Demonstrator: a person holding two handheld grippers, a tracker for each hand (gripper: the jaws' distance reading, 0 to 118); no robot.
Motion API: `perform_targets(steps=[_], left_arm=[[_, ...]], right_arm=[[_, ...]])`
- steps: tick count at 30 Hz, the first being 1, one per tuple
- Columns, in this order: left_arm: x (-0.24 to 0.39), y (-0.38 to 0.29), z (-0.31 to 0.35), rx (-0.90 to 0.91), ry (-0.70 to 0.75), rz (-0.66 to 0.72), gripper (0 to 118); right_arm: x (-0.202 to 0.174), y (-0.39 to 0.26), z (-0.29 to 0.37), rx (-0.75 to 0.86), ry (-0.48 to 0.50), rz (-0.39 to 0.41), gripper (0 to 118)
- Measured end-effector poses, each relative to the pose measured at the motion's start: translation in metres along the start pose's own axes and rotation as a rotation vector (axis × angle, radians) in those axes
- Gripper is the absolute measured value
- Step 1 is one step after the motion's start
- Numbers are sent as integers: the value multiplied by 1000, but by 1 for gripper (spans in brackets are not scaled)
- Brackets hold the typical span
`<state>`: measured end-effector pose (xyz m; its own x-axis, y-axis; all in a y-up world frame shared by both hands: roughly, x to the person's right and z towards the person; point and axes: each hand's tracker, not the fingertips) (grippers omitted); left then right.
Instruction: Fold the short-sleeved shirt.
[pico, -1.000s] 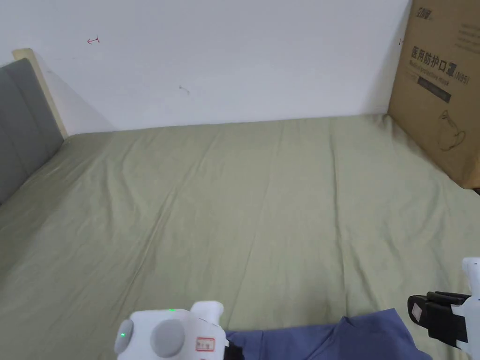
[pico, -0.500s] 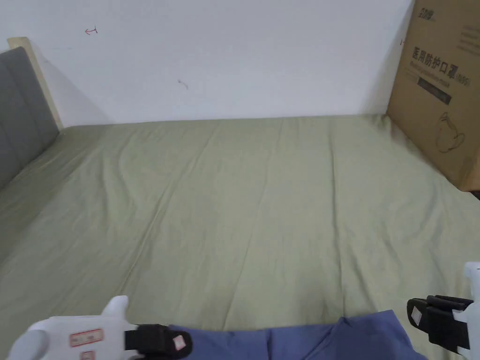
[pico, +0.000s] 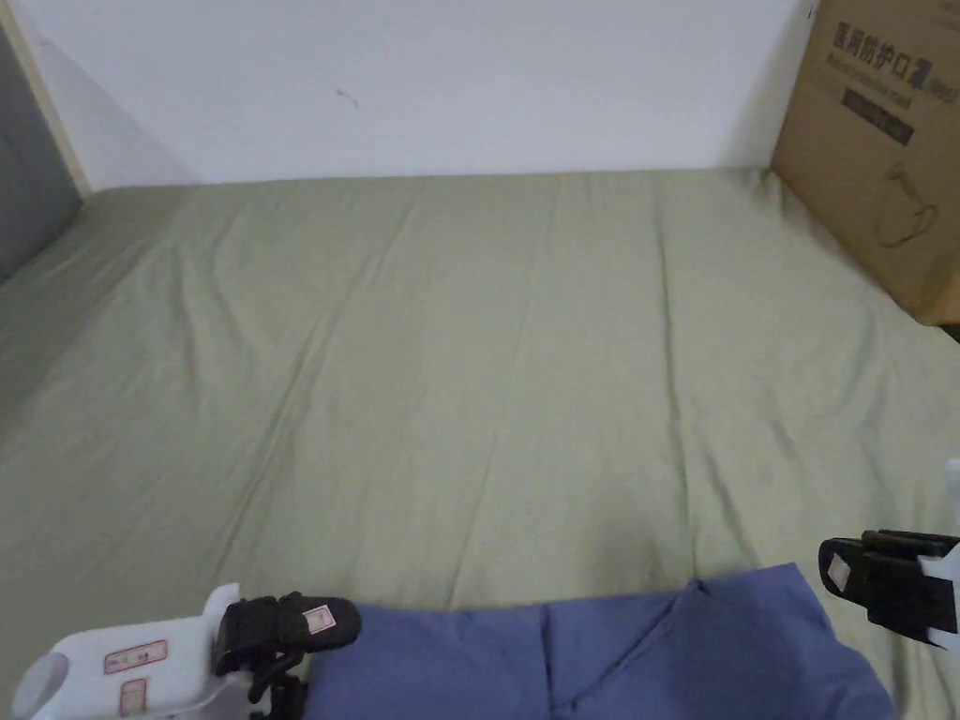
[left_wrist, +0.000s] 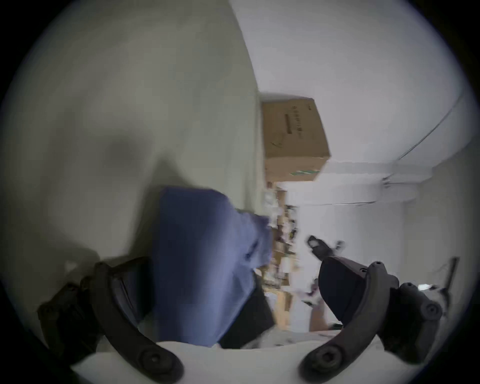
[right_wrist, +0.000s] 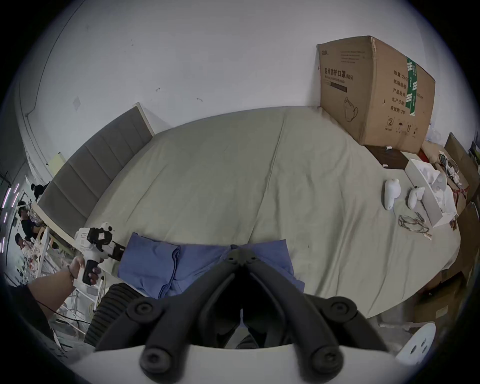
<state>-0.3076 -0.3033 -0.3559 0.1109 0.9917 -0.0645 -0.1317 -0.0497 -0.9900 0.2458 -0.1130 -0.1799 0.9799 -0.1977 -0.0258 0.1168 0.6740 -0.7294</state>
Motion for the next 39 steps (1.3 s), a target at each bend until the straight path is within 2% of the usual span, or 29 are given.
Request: perform_targets(steps=[1,4,5,6,7,8,9,11,12,15,16,18,20,24,26,29,32,34,35,36,38,39], left_arm=[[-1,-1,-5,-50,-30,22,118],[-1,9,-13,-82,21,-40,116],[-3,8,-11,-64,40,-14,105],[-7,7,-4,-53,147,15,53],[-9,8,4,-66,315,1,6],[-7,10,7,-76,378,-31,5],[-6,10,1,-44,229,-28,5],[1,15,5,-63,366,-136,6],[-21,42,-48,-56,393,-159,6],[3,47,-33,2,535,-300,6],[40,30,-45,31,582,-333,6],[65,22,-36,90,682,-355,6],[96,16,-9,139,770,-371,6],[153,-3,9,187,1058,-415,6],[168,-7,8,209,1038,-400,6],[190,-16,-19,188,1026,-401,6],[192,-10,-71,107,981,-407,6],[187,-2,-114,53,924,-405,7],[185,1,-135,29,904,-416,10],[184,-2,-161,-3,888,-433,20],[171,4,-198,-49,833,-413,50],[162,4,-216,-66,793,-366,71]], right_arm=[[-1,0,-1,-8,2,-2,0],[-2,1,-4,-16,-3,0,0],[-2,2,-5,-17,-3,0,0],[-2,3,-5,-15,-1,-2,0],[-1,4,-6,-12,2,-6,0],[-1,5,-7,-10,3,-10,0],[-4,6,-5,-6,4,-12,0],[-3,9,-7,2,4,-12,0],[-3,11,-8,8,3,-11,0],[-2,20,-15,25,-30,11,0],[-2,24,-19,36,-73,33,0],[1,31,-30,46,-137,73,0],[7,36,-43,43,-179,74,0],[19,39,-55,26,-158,16,0],[29,36,-65,30,-131,-12,0],[27,32,-71,21,-138,-2,0],[29,26,-74,18,-150,7,0],[35,21,-78,6,-113,-30,0],[37,18,-79,4,-110,-42,0],[41,15,-79,1,-109,-51,0],[46,11,-74,-4,-108,-66,0],[50,9,-72,-8,-108,-76,0]])
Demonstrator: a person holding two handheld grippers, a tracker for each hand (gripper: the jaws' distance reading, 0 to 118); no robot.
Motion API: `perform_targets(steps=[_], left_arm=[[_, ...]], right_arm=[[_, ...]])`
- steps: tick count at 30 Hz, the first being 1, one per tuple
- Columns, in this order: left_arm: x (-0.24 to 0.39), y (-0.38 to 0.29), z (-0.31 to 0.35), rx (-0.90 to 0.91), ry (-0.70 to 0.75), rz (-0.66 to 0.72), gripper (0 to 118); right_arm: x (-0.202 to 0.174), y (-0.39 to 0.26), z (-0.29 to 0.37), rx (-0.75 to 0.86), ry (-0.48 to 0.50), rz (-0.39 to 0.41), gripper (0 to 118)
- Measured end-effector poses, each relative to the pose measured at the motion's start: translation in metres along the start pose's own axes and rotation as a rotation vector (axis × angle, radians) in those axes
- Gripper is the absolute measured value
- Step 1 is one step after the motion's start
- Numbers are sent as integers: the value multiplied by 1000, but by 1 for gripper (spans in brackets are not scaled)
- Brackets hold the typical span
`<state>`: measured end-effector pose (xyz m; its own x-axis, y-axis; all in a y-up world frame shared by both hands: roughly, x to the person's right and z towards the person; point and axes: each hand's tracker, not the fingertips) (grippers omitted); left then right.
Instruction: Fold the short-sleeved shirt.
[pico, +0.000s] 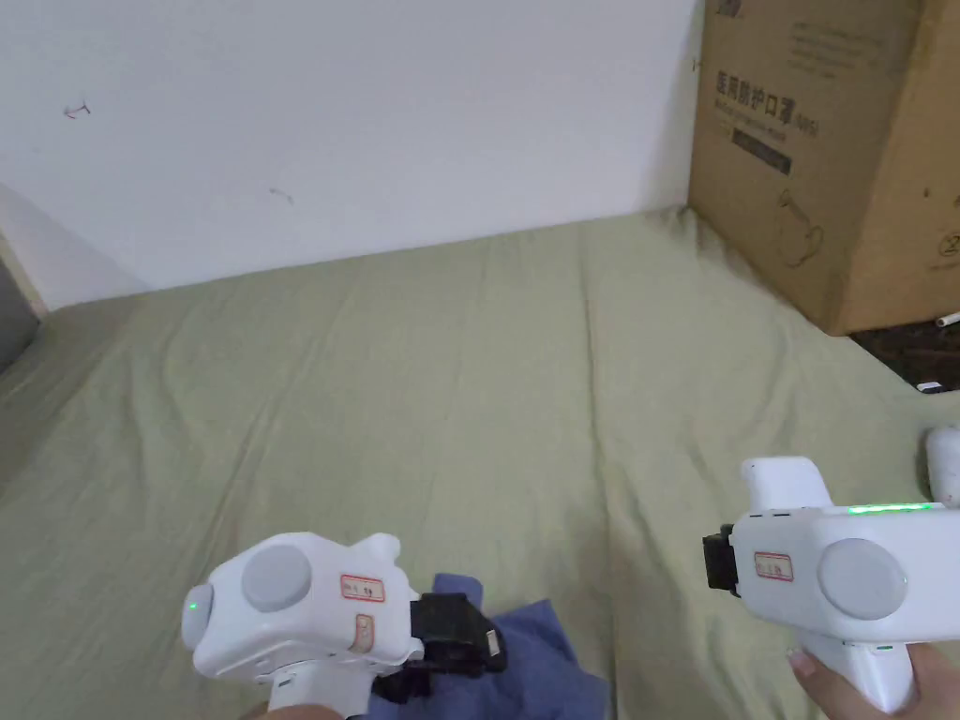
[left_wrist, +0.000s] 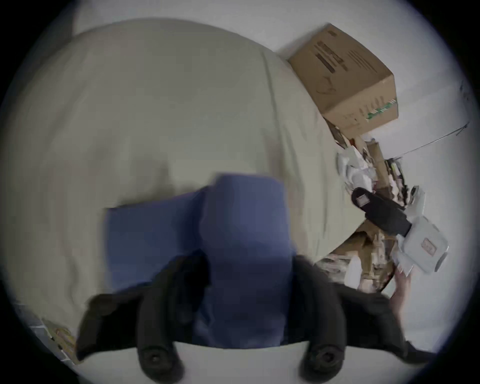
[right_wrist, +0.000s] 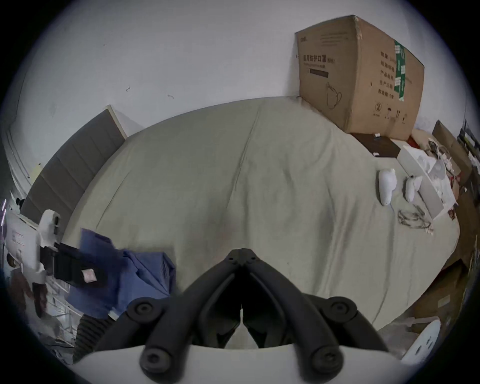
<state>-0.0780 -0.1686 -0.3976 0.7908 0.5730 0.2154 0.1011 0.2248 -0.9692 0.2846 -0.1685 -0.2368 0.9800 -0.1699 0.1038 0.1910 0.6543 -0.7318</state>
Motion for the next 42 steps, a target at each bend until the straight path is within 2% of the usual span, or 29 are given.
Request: perform_targets(steps=[3,4,6,8,9,10,11,12,13,14,15,18,27,29,32,35,37,42], left_arm=[[10,2,-33,-16,-154,49,108],[13,4,-37,-10,-190,48,112],[23,4,-29,27,-198,17,111],[29,7,-9,78,-123,-48,111],[35,7,3,90,-69,-77,108],[41,7,16,114,-2,-135,99],[46,5,27,143,42,-182,80],[51,1,37,175,87,-233,39],[55,-3,44,182,121,-267,8],[55,-7,44,171,140,-274,3],[55,-10,43,160,162,-276,3],[39,-14,17,80,43,-201,3],[38,-14,-101,-79,47,-182,2],[25,-14,-115,-79,-47,-91,2],[11,-15,-120,-60,-98,-3,2],[22,-15,-96,-3,-88,-99,2],[30,-20,-58,99,-73,-152,2],[17,-42,63,400,-60,-151,2]], right_arm=[[13,-5,4,-3,1,-27,0],[17,-5,5,-3,1,-32,0],[18,-7,9,0,-3,-39,0],[21,-6,9,4,-5,-47,0],[23,-6,8,5,-2,-52,0],[22,-6,9,7,2,-56,0],[21,-6,8,7,5,-57,0],[21,-6,6,6,8,-56,0],[20,-6,5,6,11,-54,0],[17,-7,4,5,14,-50,0],[16,-7,4,5,16,-46,0],[14,-8,3,6,23,-44,0],[14,-10,5,-5,8,-26,0],[15,-11,5,-9,9,-28,0],[15,-14,5,-18,5,-32,0],[17,-16,11,-17,5,-39,0],[17,-15,18,-7,0,-39,0],[18,-11,45,75,-14,-37,0]])
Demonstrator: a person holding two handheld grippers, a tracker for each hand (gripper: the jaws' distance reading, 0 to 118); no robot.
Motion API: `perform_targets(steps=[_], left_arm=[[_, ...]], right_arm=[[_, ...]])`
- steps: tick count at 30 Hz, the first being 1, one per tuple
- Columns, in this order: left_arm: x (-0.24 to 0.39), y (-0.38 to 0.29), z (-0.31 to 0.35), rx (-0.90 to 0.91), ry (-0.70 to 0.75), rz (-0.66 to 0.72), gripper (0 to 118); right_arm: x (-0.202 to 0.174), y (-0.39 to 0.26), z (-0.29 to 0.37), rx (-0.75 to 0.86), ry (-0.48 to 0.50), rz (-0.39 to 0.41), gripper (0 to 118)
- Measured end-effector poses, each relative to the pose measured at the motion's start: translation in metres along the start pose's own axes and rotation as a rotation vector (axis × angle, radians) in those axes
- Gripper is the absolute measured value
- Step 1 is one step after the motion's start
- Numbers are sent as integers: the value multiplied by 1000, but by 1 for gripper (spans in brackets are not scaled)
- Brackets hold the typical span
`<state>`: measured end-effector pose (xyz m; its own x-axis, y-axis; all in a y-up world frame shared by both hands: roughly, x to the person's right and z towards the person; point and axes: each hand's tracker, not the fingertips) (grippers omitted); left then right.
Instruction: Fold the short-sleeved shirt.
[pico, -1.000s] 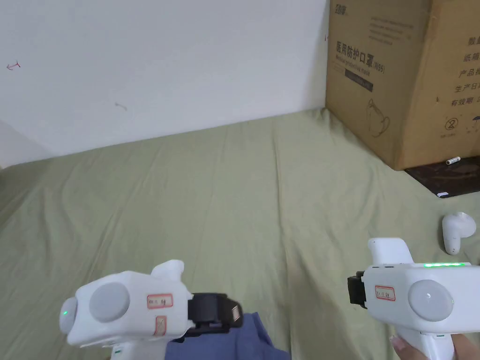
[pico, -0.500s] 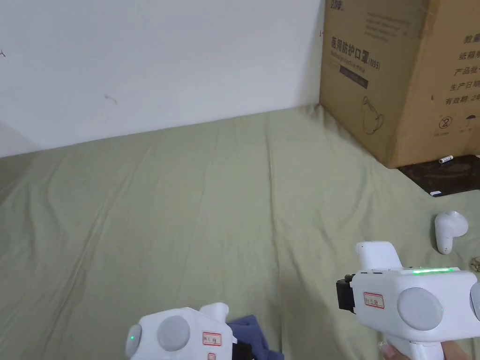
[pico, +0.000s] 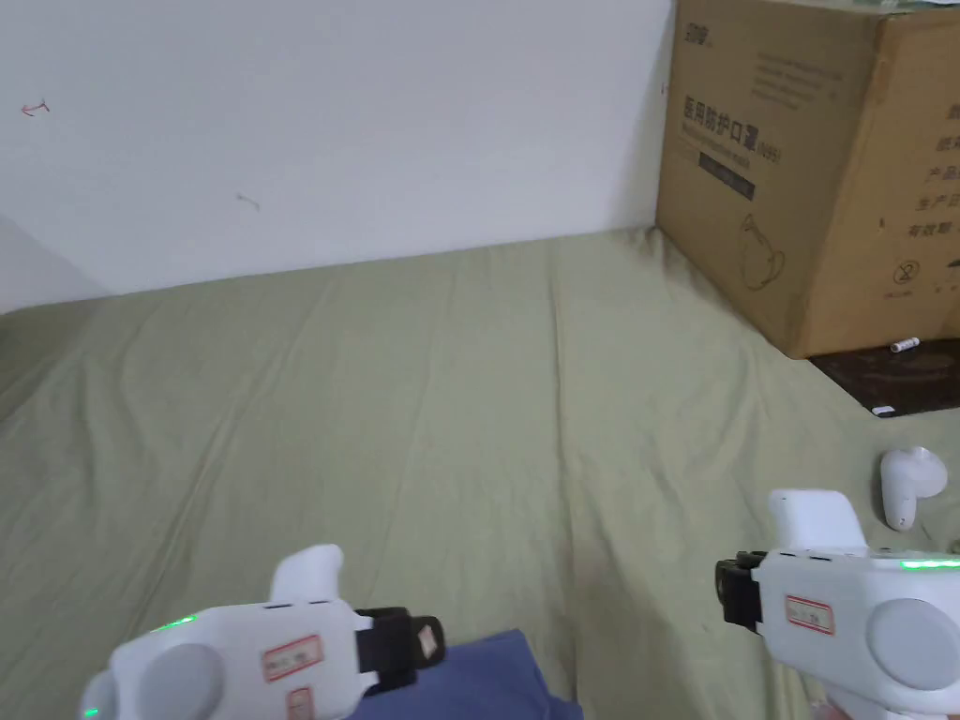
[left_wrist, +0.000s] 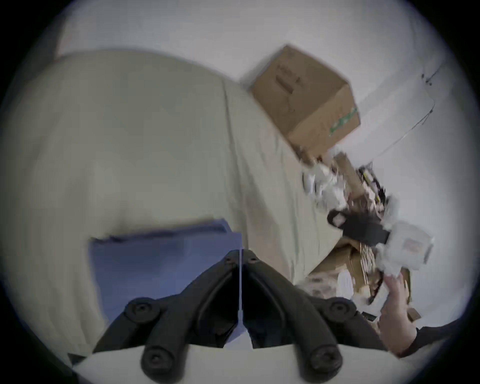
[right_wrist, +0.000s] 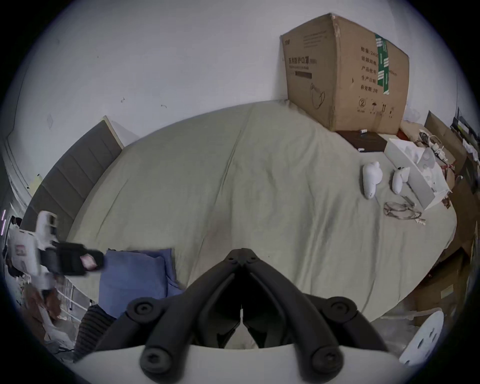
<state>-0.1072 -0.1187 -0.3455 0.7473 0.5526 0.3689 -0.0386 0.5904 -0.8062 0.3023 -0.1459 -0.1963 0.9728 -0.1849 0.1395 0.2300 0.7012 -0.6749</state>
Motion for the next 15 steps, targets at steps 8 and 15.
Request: perform_targets(steps=[8,15], left_arm=[[-50,-10,147,246,193,65,2],[-84,-34,193,265,266,113,2]], right_arm=[[-15,6,28,60,13,-21,0],[-92,9,-10,-144,266,56,0]])
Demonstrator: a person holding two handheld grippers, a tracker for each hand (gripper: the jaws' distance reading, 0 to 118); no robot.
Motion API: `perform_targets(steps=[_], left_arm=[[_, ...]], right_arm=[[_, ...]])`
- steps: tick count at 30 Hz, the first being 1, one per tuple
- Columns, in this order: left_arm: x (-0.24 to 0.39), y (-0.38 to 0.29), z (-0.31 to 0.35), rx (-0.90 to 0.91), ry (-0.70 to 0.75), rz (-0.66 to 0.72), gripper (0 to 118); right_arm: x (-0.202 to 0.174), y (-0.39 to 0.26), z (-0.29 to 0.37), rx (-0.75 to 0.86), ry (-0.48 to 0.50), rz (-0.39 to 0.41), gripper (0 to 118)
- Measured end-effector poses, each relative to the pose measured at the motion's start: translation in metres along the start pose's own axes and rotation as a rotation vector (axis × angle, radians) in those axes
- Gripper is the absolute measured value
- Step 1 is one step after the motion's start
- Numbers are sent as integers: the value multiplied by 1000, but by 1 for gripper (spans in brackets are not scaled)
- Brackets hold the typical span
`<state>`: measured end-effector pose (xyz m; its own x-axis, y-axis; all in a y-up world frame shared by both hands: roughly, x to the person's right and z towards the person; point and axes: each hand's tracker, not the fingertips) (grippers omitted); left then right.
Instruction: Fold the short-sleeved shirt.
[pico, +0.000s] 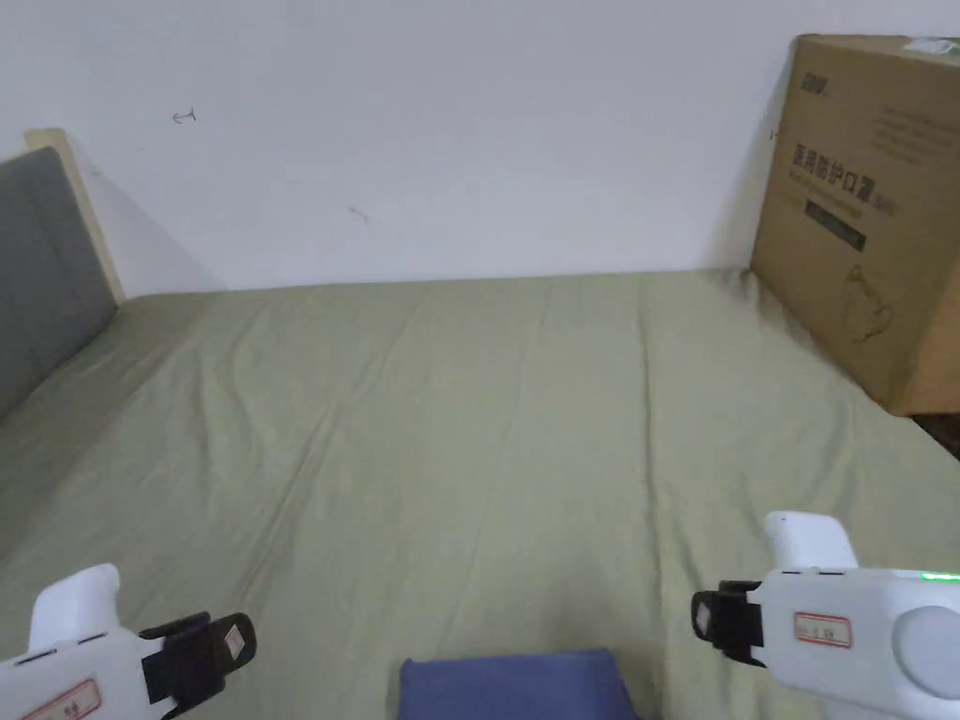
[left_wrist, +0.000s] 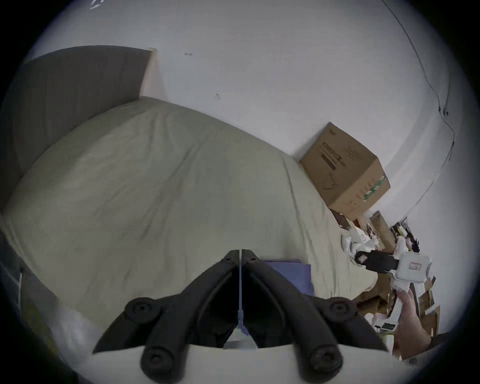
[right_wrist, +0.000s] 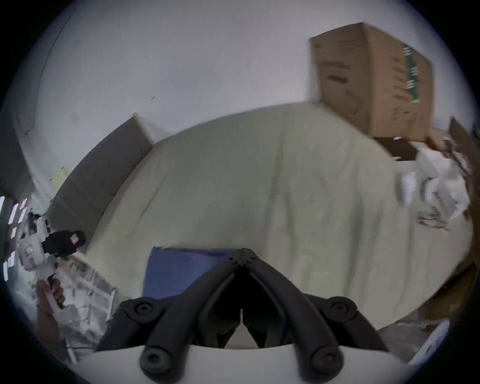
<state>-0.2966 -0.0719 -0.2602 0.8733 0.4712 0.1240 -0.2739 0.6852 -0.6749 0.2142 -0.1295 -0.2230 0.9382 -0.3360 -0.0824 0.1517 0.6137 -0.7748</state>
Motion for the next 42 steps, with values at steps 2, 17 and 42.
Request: perform_targets(steps=[2,17,42], left_arm=[[-10,-5,5,0,8,15,2],[-84,-53,-105,-270,-355,245,69],[-32,-111,-301,-600,-606,240,28]], right_arm=[[-12,-3,-33,-135,120,-37,0],[64,-47,-117,-356,181,-317,0],[75,-54,-120,-351,250,-380,0]])
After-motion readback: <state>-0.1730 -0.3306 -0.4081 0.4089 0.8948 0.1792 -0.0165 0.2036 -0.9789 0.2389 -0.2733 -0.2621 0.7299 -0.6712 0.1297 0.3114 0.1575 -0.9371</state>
